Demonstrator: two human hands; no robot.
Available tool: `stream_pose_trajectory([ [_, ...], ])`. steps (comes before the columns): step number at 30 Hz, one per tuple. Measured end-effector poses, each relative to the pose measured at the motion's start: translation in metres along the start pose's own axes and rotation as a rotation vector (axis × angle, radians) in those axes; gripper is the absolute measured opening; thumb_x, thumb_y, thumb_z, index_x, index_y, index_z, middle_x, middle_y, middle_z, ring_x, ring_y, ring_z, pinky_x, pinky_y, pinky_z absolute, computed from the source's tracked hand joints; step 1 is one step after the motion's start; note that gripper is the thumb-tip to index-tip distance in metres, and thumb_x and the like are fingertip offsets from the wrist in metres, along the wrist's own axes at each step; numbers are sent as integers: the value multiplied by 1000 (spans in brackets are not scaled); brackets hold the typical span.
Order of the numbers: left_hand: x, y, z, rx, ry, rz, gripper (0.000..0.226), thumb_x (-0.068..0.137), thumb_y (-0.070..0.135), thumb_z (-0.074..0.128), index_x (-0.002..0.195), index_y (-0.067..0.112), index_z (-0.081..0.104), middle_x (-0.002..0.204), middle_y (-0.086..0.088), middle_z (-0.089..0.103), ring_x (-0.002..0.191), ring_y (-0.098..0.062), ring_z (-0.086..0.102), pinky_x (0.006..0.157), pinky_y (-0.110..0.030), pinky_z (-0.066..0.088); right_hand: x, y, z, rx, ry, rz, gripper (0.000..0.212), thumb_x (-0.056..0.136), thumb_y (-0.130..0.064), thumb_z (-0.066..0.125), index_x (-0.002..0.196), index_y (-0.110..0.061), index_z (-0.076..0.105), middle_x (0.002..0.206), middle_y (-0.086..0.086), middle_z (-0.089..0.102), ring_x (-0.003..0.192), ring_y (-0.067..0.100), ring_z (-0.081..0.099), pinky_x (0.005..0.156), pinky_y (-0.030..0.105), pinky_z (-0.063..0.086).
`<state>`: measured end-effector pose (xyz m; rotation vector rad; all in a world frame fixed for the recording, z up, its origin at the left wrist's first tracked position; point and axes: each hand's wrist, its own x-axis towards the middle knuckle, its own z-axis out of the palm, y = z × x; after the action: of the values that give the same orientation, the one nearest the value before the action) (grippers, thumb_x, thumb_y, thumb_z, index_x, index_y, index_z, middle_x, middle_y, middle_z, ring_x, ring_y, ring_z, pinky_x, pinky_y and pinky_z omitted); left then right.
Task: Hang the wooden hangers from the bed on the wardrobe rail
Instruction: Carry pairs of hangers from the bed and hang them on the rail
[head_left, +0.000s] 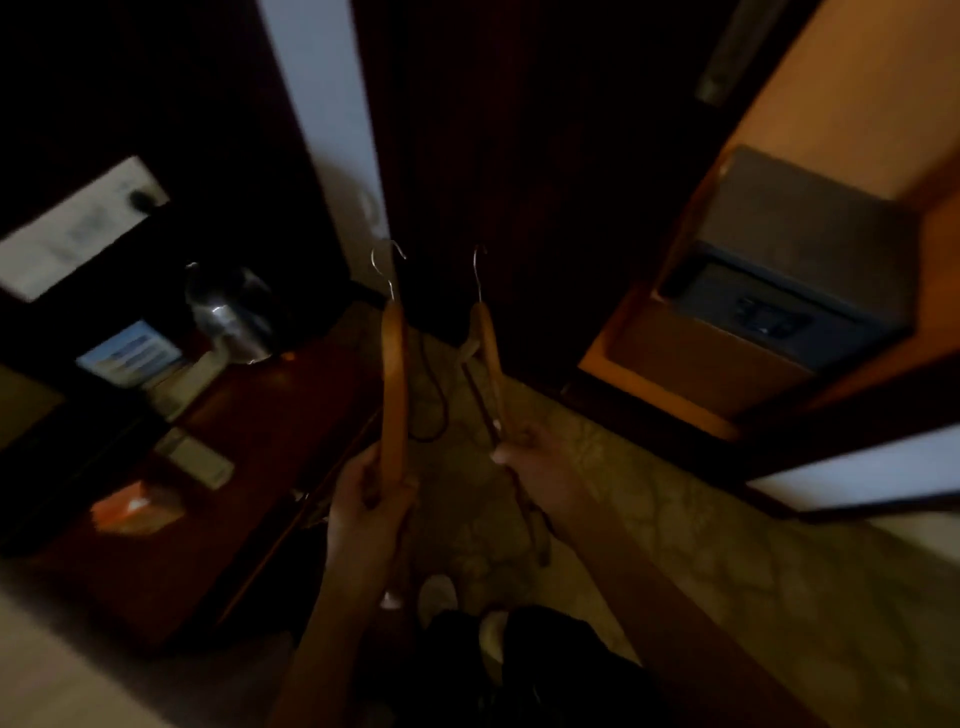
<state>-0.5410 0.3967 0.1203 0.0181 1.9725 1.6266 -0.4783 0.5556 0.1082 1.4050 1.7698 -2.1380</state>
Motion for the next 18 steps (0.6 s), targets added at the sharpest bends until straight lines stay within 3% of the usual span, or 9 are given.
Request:
stream_pose_trajectory([
  [3, 30, 13, 15, 15, -122, -19, 42, 87, 3, 55, 128, 13, 50, 86, -3, 60, 67, -15, 55, 52, -21, 47, -1, -4, -14, 95, 128, -10, 5, 82, -1, 57, 85, -1, 61, 74, 10, 58, 59, 15, 57, 53, 24, 44],
  [5, 44, 18, 31, 62, -216, -30, 43, 87, 4, 55, 129, 14, 49, 81, -4, 59, 64, -16, 53, 53, -24, 46, -4, -4, -27, 184, 205, -20, 9, 82, 0, 57, 91, 2, 58, 68, 7, 56, 45, 4, 56, 43, 15, 43],
  [7, 52, 20, 51, 105, -307, 0, 46, 88, 4, 54, 131, 17, 46, 83, -1, 59, 63, -14, 54, 50, -19, 47, -8, -1, -41, 243, 298, -27, 15, 83, 0, 57, 95, -7, 54, 62, 1, 53, 35, -2, 52, 38, 12, 40],
  [10, 61, 21, 84, 159, -426, 0, 51, 87, 5, 55, 136, 18, 44, 85, 3, 61, 64, -12, 55, 52, -22, 45, -14, 4, -64, 298, 408, -29, 13, 83, -2, 57, 89, -11, 51, 58, 0, 48, 40, 6, 47, 41, 19, 37],
  [13, 61, 24, 119, 194, -513, -24, 50, 87, 4, 55, 134, 17, 46, 78, 1, 60, 57, -9, 55, 48, -17, 44, -21, 7, -91, 364, 490, -28, 14, 84, -1, 55, 81, -14, 50, 57, 0, 46, 41, 7, 43, 38, 17, 36],
  [15, 60, 29, 141, 209, -556, -11, 48, 87, 3, 55, 133, 17, 47, 77, -1, 60, 55, -10, 54, 42, -11, 43, -23, 6, -109, 417, 535, -38, 11, 85, -1, 54, 84, -11, 50, 57, 0, 45, 43, 8, 43, 37, 16, 37],
  [18, 60, 37, 180, 237, -619, -3, 47, 87, 5, 55, 133, 17, 47, 78, -2, 59, 59, -11, 52, 45, -14, 43, -20, 3, -138, 454, 588, -81, 11, 85, 1, 53, 94, -6, 50, 60, 2, 44, 45, 9, 42, 38, 16, 37],
])
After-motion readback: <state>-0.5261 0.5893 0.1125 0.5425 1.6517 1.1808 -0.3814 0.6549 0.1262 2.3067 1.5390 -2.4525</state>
